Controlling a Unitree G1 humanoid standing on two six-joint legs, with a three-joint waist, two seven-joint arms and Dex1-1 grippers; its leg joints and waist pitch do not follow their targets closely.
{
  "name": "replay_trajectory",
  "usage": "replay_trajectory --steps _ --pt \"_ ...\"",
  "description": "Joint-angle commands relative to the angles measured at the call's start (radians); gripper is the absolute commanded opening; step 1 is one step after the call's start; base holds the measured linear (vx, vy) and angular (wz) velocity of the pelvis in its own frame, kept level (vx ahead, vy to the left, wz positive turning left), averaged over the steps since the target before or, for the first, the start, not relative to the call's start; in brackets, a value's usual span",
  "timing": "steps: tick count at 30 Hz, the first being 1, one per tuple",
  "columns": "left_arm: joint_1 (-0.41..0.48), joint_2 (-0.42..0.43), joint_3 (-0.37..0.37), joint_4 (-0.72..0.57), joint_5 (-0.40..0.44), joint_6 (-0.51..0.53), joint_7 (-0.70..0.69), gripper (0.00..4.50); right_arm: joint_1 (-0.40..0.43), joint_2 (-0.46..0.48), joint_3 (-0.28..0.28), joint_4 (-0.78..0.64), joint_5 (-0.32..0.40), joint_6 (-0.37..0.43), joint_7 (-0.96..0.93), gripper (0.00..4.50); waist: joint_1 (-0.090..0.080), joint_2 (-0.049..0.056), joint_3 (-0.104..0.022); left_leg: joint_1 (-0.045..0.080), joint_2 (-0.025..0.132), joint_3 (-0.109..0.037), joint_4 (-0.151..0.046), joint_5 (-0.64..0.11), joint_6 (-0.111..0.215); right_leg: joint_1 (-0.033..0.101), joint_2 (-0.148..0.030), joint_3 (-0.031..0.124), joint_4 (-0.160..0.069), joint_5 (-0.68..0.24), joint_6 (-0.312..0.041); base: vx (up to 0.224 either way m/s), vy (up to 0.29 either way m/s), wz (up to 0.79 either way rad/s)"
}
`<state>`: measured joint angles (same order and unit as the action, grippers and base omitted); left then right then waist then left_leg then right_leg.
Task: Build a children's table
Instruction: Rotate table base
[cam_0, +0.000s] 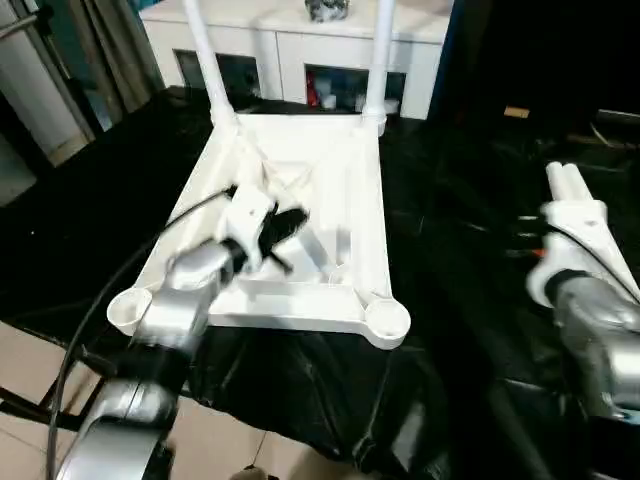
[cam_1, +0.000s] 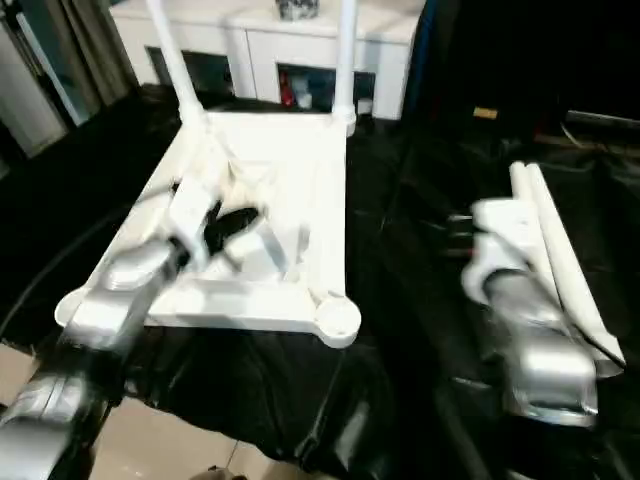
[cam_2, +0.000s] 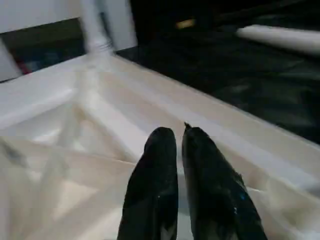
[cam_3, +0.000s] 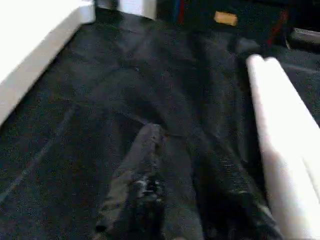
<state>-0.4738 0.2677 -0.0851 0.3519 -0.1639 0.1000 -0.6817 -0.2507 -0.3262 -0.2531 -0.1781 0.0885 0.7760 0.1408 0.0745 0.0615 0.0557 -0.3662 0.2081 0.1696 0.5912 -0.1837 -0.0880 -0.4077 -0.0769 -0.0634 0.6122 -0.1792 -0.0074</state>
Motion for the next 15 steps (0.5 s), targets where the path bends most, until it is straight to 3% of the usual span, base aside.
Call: replay_trajectory --steps 1,2,6,11,13,15 --pt "0.001 0.015 -0.02 -0.102 -0.033 0.052 -0.048 0.82 -0.029 -0.029 -0.012 0.011 -0.015 0.052 -0.011 1.31 -0.003 -0.014 -0.063 0.01 0.007 0.004 -0.067 -0.211 0.011 0.05 -0.046 0.039 -0.086 -0.311 -0.157 0.0 0.0 0.0" --pt "0.007 0.021 -0.034 -0.131 -0.042 0.07 -0.077 0.89 -0.045 -0.056 -0.007 0.046 -0.029 0.061 -0.008 1.42 -0.003 -0.02 -0.064 0.013 0.007 0.005 -0.067 -0.209 0.005 0.047 -0.044 0.04 -0.088 -0.328 -0.145 0.0 0.0 0.0" --pt "0.038 0.041 -0.072 -0.236 -0.068 0.155 -0.136 1.26 -0.074 -0.11 -0.001 0.114 -0.042 0.085 0.012 1.64 -0.002 -0.017 -0.065 0.006 0.003 0.005 -0.064 -0.174 -0.004 0.053 -0.045 0.042 -0.08 -0.282 -0.134 0.0 0.0 0.0" --pt "0.057 0.056 -0.092 -0.304 -0.086 0.198 -0.153 1.72 -0.103 -0.139 -0.017 0.166 -0.028 0.087 0.024 2.12 -0.005 -0.019 -0.073 -0.001 0.0 0.007 -0.055 -0.098 0.021 0.06 -0.04 0.042 -0.068 -0.145 -0.168 0.0 0.0 0.0" --pt "0.062 0.018 -0.042 -0.275 -0.029 0.171 -0.013 1.76 -0.108 -0.111 -0.006 0.1 0.0 0.105 0.035 2.31 -0.011 -0.016 -0.072 -0.002 -0.001 0.006 -0.053 -0.107 0.029 0.062 -0.038 0.04 -0.07 -0.139 -0.171 0.0 0.0 0.0" --pt "0.073 0.005 -0.017 -0.277 -0.034 0.182 0.026 1.77 -0.099 -0.088 0.006 0.059 0.011 0.115 0.035 2.37 -0.016 -0.018 -0.071 -0.003 -0.002 0.006 -0.054 -0.112 0.031 0.065 -0.039 0.038 -0.073 -0.167 -0.161 0.0 0.0 0.0"
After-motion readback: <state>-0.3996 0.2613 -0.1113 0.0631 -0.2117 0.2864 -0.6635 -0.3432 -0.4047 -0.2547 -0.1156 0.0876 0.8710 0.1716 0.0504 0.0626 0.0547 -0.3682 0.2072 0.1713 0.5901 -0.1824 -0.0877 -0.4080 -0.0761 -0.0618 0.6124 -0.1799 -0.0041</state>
